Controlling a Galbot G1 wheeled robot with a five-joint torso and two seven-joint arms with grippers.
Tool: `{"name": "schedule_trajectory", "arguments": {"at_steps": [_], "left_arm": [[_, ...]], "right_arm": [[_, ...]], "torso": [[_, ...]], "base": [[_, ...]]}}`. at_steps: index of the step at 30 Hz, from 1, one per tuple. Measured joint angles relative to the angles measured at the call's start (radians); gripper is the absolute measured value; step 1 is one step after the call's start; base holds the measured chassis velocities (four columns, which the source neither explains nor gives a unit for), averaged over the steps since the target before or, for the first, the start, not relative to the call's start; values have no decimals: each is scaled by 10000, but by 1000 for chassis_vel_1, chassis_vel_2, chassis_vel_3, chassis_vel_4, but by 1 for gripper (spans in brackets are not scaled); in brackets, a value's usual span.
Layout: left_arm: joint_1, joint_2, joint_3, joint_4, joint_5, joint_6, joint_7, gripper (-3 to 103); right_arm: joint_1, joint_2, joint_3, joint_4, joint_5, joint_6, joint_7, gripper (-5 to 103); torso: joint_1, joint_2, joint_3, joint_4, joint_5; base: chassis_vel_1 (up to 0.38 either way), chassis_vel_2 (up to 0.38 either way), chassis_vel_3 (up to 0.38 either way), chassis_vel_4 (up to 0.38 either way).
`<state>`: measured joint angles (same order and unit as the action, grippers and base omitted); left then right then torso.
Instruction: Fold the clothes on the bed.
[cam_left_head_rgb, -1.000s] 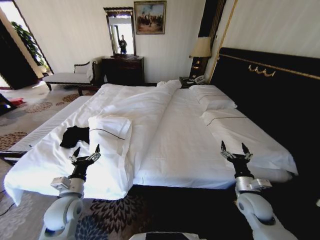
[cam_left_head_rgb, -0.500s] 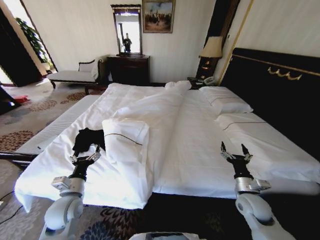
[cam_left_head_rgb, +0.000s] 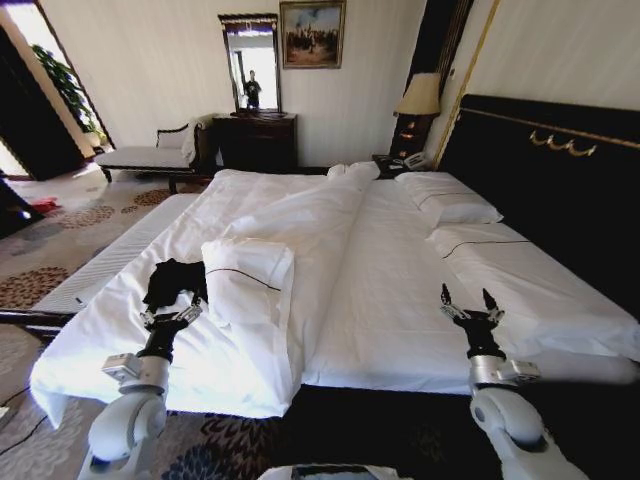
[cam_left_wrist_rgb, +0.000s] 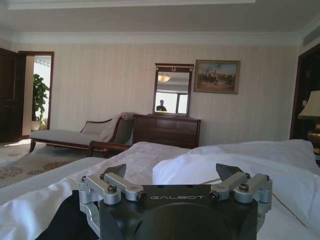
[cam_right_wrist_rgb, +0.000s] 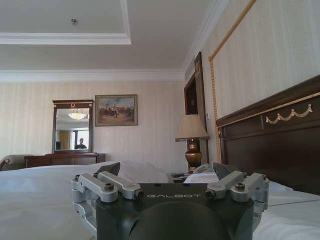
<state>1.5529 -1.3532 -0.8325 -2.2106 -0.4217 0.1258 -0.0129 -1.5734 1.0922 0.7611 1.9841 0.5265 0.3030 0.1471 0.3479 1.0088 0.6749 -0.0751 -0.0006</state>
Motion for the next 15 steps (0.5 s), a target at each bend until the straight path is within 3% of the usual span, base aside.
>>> {"name": "schedule_trajectory", "arguments": {"at_steps": [4,10,15], "left_arm": [[18,-12,3,-76,1,-1,0,100],[-13,0,-5,-30,12,-1,-27,100],[-37,57,7,42,43,13,-77,100]], "right_arm": [[6,17,-51,-1,-38,0,0,100],[97,107,-216,-179,-93,229,-82,100],[206,116,-326,-299,-49,424,-230,100]], "torso": [[1,0,0,0,7],[6,0,2,0,7],[22,-6,6,5,-5]], "base": [[31,257,-3,-225],[10,346,-13,-371],[14,245,-4,-202]]}}
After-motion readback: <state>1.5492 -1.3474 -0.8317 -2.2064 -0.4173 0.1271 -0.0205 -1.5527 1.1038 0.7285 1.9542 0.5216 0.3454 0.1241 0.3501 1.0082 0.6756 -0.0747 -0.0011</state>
